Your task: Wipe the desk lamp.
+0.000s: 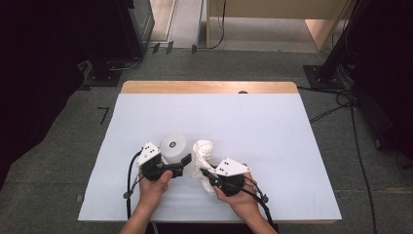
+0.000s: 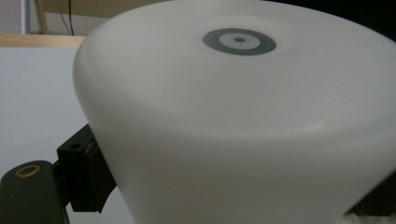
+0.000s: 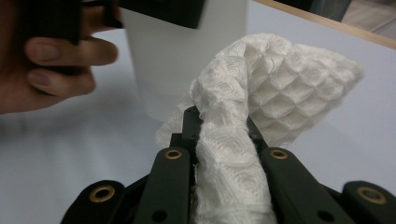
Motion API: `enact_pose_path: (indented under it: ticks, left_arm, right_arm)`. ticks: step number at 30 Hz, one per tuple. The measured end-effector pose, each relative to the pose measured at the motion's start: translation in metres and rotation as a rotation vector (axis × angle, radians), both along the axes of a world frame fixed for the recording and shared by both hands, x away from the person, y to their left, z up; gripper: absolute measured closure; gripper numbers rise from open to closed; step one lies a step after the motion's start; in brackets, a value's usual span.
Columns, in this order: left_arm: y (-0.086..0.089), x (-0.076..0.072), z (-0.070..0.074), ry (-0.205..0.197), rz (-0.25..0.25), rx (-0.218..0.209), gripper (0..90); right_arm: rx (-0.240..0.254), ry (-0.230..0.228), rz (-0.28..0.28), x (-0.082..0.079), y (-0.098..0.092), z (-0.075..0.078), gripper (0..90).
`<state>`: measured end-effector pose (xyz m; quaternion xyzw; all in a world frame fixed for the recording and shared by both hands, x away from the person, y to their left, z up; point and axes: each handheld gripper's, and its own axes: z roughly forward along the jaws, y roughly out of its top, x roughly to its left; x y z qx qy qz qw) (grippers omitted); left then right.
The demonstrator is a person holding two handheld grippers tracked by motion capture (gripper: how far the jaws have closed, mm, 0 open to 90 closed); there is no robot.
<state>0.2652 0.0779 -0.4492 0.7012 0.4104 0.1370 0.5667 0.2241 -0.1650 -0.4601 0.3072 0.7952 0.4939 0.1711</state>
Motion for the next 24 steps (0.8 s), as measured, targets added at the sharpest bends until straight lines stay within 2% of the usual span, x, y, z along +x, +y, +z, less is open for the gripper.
enact_pose_path:
  ticks: [7,8,12,15,17,21,24]
  left_arm:
    - [-0.002,0.0,0.0,0.005,0.0,0.007,8.4]
    - [-0.002,0.0,0.0,0.005,-0.002,0.008,8.5]
    - [-0.005,-0.001,-0.001,-0.004,-0.027,0.009,8.5]
    - [-0.009,-0.002,-0.002,-0.013,-0.093,0.014,8.5]
    - [-0.012,-0.003,-0.003,-0.022,-0.119,0.026,8.5]
    - [-0.021,-0.007,-0.005,-0.051,-0.191,0.089,8.5]
    - [-0.028,-0.01,-0.007,-0.061,-0.232,0.136,8.5]
  right_arm:
    - [0.007,0.039,0.091,-0.009,0.014,0.006,80.0]
    - [0.007,0.041,0.091,-0.009,0.014,0.006,80.1]
    - [0.013,0.049,0.053,-0.004,0.006,0.005,80.3]
    - [0.037,0.058,0.014,0.002,-0.004,0.005,80.3]
    - [0.051,0.059,-0.005,0.006,-0.01,0.006,80.4]
    - [0.062,0.043,-0.036,0.009,-0.018,0.008,80.5]
    - [0.058,0.015,-0.059,0.01,-0.022,0.009,80.4]
